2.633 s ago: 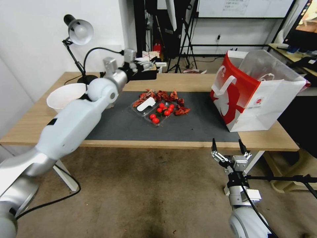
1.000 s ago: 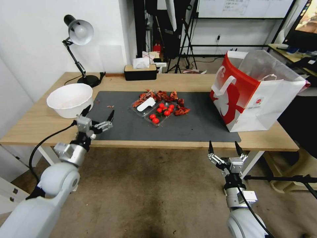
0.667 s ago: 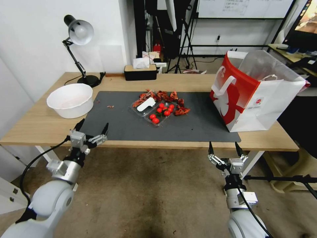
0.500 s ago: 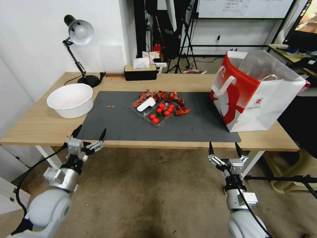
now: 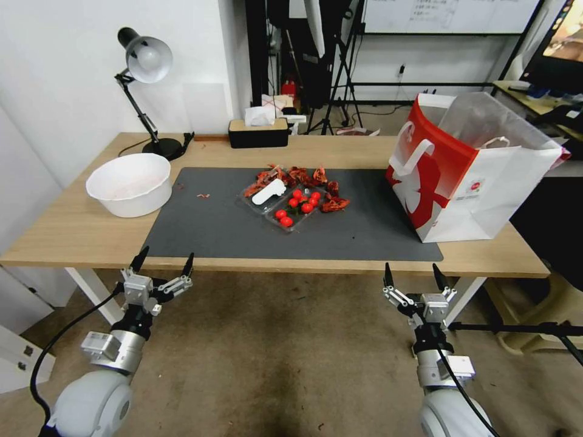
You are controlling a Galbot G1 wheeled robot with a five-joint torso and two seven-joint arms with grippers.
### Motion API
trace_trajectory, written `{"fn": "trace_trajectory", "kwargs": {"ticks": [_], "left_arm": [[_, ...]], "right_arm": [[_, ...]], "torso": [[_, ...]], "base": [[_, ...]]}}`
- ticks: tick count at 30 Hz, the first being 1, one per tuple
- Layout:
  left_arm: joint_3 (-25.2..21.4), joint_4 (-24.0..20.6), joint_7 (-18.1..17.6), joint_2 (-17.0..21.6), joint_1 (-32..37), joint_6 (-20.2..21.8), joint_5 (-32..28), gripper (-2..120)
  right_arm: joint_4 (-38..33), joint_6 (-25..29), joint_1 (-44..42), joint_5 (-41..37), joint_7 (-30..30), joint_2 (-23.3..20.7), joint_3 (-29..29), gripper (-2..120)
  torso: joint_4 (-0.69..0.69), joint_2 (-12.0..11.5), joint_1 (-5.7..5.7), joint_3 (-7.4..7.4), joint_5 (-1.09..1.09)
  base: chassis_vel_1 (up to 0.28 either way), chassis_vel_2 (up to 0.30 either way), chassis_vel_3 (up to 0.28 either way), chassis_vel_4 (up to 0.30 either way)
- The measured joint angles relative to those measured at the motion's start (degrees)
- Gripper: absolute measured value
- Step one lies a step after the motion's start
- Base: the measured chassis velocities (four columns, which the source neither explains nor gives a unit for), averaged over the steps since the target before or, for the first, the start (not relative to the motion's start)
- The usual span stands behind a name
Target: Pick up the trash from the table and place it into the takeout bag.
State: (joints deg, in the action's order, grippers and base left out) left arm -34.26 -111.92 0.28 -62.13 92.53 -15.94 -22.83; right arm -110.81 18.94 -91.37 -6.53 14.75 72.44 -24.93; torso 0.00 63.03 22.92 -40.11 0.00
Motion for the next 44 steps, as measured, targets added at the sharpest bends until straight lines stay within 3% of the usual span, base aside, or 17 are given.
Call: {"fn": "trace_trajectory", "kwargs": {"ticks": [44], "left_arm": [[0.1, 1.5, -0.3, -0.5, 0.3, -1.1, -1.3, 100]], "right_arm": [[1.5, 0.6, 0.4, 0.2, -0.1, 0.5, 0.9, 100]], "torso": [[0.00, 0.0, 0.00, 0.00, 0.00]], "base": [[0.000, 0.000, 0.000, 0.000]]}}
